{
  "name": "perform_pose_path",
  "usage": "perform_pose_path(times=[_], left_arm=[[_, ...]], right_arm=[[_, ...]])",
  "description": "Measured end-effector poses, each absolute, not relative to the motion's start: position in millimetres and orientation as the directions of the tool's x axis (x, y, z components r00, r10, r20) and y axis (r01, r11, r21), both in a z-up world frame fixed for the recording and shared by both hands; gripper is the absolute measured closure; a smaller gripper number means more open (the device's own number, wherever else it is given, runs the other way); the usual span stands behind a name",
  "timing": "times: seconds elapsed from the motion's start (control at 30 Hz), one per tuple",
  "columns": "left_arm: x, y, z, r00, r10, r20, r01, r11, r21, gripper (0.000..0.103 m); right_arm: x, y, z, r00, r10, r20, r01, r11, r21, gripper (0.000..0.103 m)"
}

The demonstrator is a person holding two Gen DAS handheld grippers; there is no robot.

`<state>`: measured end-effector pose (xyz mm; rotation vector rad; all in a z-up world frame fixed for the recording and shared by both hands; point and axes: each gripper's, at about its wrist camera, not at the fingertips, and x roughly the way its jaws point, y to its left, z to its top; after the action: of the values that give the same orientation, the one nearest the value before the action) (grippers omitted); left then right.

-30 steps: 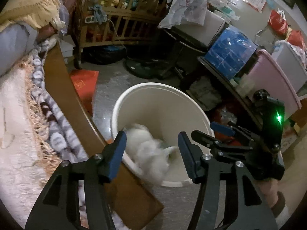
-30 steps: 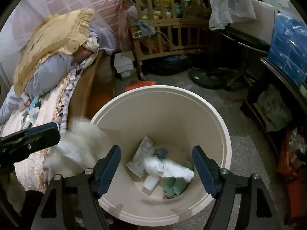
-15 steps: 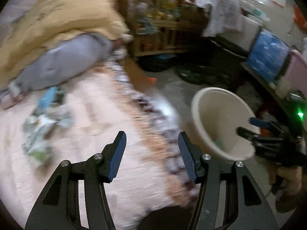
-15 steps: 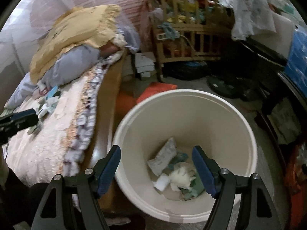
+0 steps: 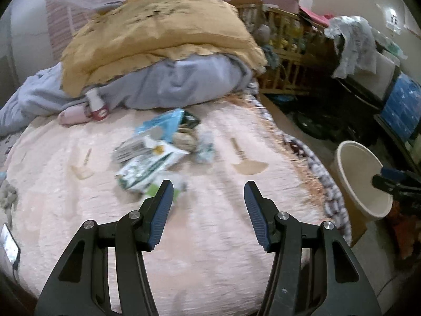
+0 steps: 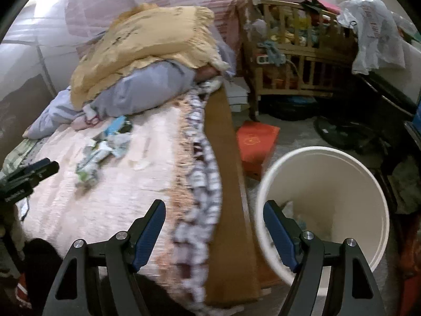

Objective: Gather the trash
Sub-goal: 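Move both open grippers back toward the remaining packets on the quilt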

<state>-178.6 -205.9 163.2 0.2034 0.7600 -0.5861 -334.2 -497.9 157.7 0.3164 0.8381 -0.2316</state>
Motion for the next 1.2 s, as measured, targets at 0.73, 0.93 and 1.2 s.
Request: perform_pose_path(times=[0.73,0.93,1.2], left_arm=[[-132,-71,160,0.651,-0.372,-0.662,0.455,0.889,-0.052,0.048],[-101,-87,122,0.613,-0.396,-0.684,0.423,0.896,-0.139,0.048],[-22,-112,104,0.666,-0.215,-0.714,0.255,0.966,-0.053,0.048]], right_arm=[[-305,-443,238,0.671,-0.094,-0.735,0.223,0.972,0.079,0.019],[-244,-462,202,0.671,-0.001,-0.741,0.125,0.986,0.112,0.012],[-141,-480,140,0.519,0.121,-0.846,-0.054,0.993,0.108,0.012]])
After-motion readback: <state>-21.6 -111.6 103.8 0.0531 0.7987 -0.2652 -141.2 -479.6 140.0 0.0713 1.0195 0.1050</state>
